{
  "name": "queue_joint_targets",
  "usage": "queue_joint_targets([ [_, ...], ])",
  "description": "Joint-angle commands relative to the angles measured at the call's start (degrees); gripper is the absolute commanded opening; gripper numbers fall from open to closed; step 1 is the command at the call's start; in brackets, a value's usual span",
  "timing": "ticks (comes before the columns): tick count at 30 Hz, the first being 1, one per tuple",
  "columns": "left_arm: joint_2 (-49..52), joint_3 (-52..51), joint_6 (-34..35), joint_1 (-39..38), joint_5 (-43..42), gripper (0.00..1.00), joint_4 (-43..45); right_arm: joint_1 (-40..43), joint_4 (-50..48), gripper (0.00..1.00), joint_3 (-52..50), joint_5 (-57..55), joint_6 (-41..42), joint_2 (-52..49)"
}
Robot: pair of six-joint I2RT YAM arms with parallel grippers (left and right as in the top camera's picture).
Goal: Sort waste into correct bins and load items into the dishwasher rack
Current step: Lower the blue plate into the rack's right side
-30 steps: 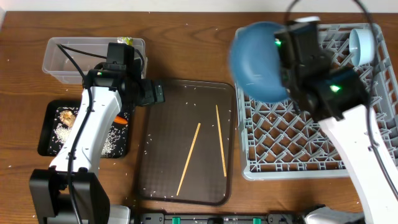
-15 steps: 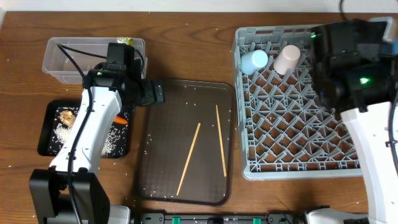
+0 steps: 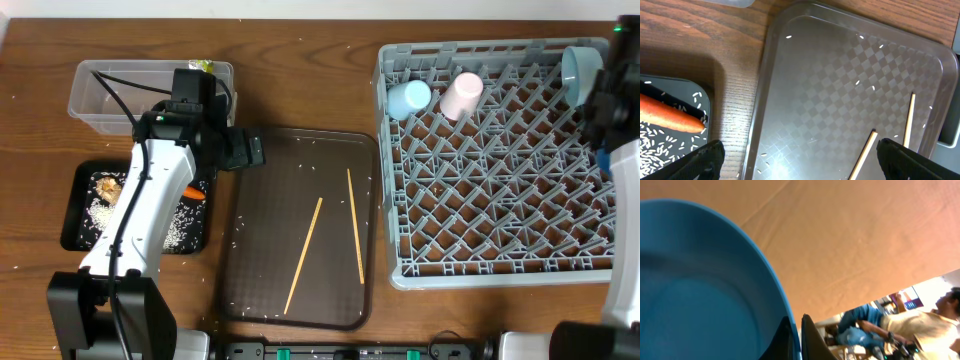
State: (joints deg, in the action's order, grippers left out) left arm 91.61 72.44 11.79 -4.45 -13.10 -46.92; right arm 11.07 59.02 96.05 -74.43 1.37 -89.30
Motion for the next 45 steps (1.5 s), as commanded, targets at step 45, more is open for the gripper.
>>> queue_joint_targets([
  [45,-0.3,-0.3,-0.3,0.2,0.7,0.98,-0.2,5.2,-9.2,0.01,-3.6,14.3,-17.7,-12.6],
])
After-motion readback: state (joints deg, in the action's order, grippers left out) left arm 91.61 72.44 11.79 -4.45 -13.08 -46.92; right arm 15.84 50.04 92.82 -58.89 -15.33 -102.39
